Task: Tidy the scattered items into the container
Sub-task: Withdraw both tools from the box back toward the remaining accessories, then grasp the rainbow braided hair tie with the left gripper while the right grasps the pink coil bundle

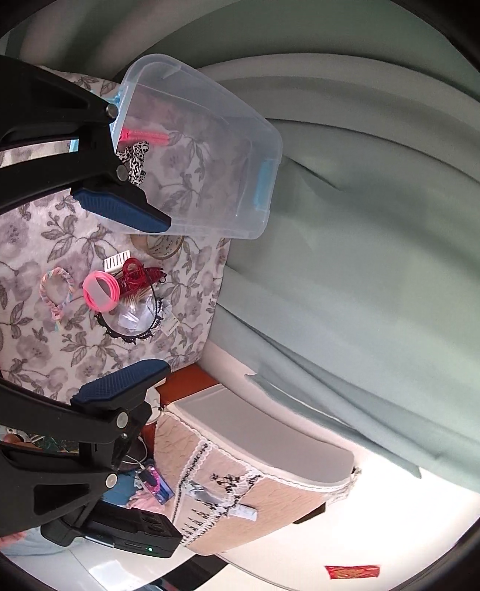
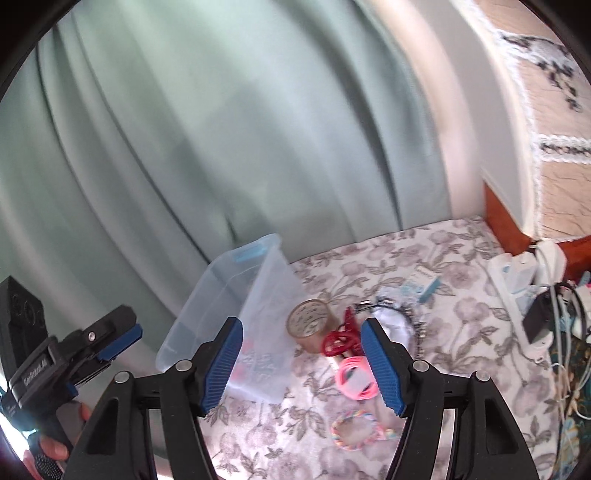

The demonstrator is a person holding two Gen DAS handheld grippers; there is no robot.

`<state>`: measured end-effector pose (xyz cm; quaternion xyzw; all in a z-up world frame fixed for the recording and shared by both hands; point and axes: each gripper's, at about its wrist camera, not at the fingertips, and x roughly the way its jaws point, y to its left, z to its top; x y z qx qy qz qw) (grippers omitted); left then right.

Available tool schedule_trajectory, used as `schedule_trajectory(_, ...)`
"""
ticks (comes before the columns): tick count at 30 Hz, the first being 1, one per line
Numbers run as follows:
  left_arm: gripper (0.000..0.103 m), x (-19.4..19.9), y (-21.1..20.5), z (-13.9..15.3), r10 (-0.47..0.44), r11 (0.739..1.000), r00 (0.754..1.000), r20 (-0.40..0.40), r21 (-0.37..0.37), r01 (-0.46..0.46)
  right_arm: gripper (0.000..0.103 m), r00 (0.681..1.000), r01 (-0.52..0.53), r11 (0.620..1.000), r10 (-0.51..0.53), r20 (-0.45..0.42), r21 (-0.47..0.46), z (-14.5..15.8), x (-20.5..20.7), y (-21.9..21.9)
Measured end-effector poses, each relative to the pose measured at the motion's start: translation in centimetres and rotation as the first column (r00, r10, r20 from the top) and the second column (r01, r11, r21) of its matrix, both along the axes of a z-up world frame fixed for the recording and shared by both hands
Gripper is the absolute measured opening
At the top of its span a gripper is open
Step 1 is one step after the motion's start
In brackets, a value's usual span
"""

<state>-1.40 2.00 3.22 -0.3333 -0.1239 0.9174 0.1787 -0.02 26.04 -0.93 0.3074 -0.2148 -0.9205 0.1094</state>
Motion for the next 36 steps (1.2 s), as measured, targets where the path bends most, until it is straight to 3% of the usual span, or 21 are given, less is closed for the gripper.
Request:
schedule_trajectory(5, 0.072, -0.2, 4.0, -2.1, -0.06, 0.994, 0.997, 0.045, -0.086, 0.064, 0.07, 0.996, 0.077, 0.997, -0.077, 0.043, 0.008, -1.3, 0.1, 3.5)
schedule_trajectory(12, 0.072, -0.9, 8.3, -7.9, -0.119, 0.967, 0.972, 0.201, -0.196, 0.159, 0.071, 0.977, 0.135, 0.991, -0.133, 0.168, -0.001, -5.6, 0.0, 6.6)
schedule_trajectory(17, 0.072, -1.5, 9.3, -13.3, -0.083, 0.953, 0.941, 0.328, -0.25, 0.172, 0.071, 0.963, 0.11, 0.994, -0.108, 0.248, 0.008, -8.4, -0.6, 6.4)
schedule_trajectory(22, 0.071, -2.4, 9.0, -17.3, -0.046, 0.943, 0.913, 0.406, -0.283, 0.174, 0.071, 0.946, 0.072, 0.997, -0.072, 0.316, 0.011, -11.0, -1.6, 5.5)
schedule_trajectory(29, 0.06, -3.5, 8.9, -20.9, -0.025, 0.934, 0.877, 0.481, -0.301, 0.192, 0.071, 0.923, -0.039, 0.999, 0.04, 0.382, -0.011, -14.0, -3.2, 3.2)
schedule_trajectory(36, 0.036, -4.0, 8.9, -23.1, -0.033, 0.933, 0.849, 0.528, -0.288, 0.216, 0.071, 0.905, -0.126, 0.992, 0.122, 0.407, -0.017, -15.8, -5.2, 0.8)
